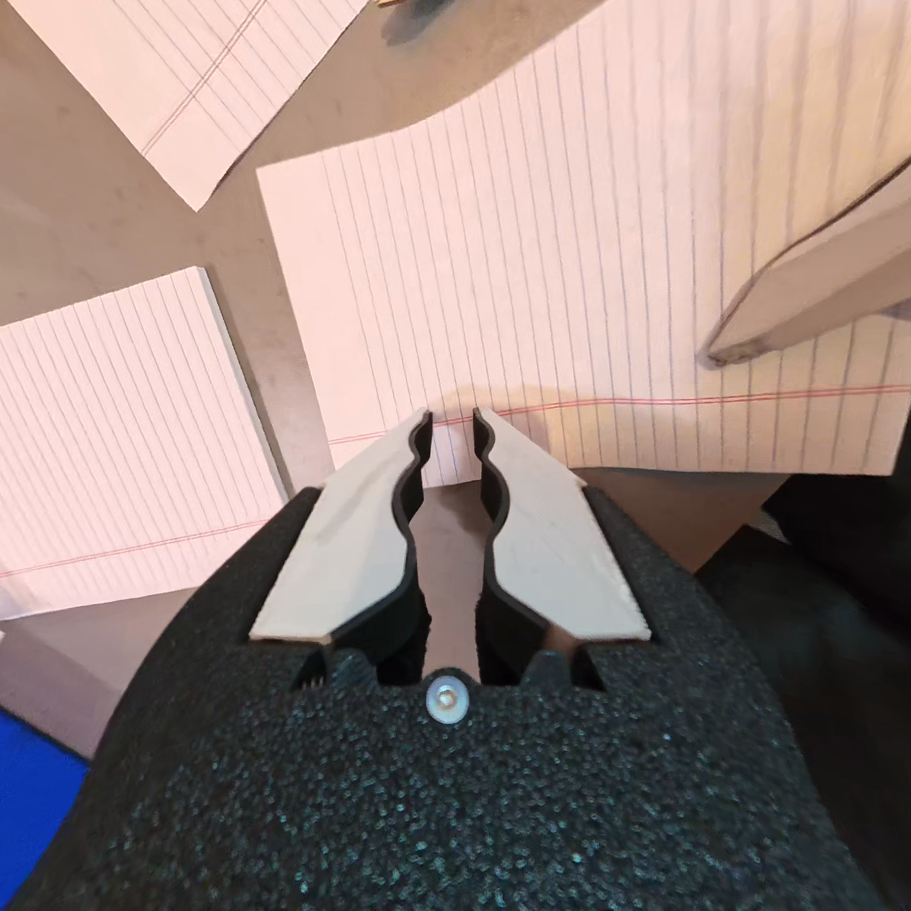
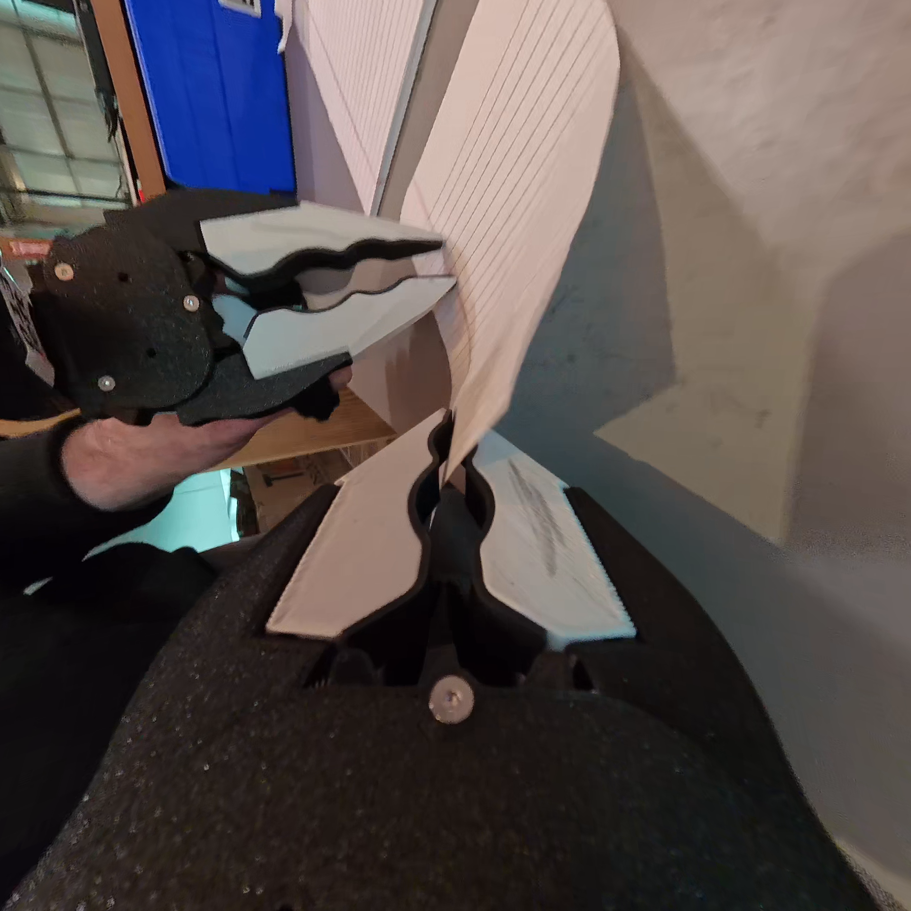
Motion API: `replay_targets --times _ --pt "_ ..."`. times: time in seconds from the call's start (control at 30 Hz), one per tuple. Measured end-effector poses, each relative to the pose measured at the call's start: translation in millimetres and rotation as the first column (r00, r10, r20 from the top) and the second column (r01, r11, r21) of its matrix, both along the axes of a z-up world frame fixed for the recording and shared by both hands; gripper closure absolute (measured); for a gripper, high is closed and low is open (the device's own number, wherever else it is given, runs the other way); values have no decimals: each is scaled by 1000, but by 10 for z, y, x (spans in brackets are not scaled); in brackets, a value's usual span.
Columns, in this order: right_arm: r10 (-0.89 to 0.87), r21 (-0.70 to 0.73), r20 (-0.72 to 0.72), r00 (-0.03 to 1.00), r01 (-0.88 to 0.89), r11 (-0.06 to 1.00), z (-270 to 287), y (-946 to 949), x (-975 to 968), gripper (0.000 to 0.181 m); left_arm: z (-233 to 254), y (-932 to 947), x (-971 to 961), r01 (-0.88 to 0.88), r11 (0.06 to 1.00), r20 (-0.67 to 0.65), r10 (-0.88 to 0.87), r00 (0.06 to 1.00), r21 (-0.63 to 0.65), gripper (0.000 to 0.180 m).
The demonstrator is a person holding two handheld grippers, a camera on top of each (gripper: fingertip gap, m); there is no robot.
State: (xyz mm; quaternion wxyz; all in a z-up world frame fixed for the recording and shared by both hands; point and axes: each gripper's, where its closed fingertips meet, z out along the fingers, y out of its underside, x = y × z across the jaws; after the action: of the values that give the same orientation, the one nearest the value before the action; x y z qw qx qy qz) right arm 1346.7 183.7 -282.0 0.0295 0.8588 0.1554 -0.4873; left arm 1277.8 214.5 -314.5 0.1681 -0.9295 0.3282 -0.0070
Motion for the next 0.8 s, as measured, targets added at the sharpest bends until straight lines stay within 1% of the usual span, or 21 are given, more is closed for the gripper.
replay_targets --times 0.07,0.13,0.2,0.27,0.33,0.43,0.53,0.6,0.67,0.73,0.8 --pt "29 -7 -19 999 -30 1000 23 -74 -30 178 -5 3 -35 36 999 -9 -36 999 17 172" --pt "77 -14 -56 995 -78 997 71 -168 -69 165 -8 -7 -57 90 995 -19 -90 996 34 177" --pt "123 7 -70 990 -123 992 106 -224 -83 147 -8 -14 -63 145 988 -22 -145 989 47 179" --pt "115 43 -88 989 -111 993 145 -151 -71 143 -7 -14 -68 191 980 -22 -190 981 48 179" --pt "66 49 -108 992 -61 997 168 -21 -41 134 -7 -13 -67 246 968 -24 -245 969 56 180" --pt "15 66 -138 990 -6 998 188 187 24 133 -6 -12 -82 293 954 -18 -293 956 66 180" --pt "-43 30 -146 988 48 998 178 398 92 133 -6 -13 -82 324 943 -15 -324 946 72 180" --pt "-55 31 -146 988 60 998 172 510 99 134 -6 -13 -81 351 933 -19 -350 936 78 180" --pt "-23 31 -126 992 27 999 126 544 71 137 -5 -14 -80 385 919 -22 -385 923 82 180" --pt "1 41 -121 993 4 999 106 577 5 147 -5 -14 -79 416 905 -21 -416 909 84 180" --pt "58 66 -98 993 -52 996 70 562 -56 164 -5 -14 -78 438 895 -20 -438 899 84 180"
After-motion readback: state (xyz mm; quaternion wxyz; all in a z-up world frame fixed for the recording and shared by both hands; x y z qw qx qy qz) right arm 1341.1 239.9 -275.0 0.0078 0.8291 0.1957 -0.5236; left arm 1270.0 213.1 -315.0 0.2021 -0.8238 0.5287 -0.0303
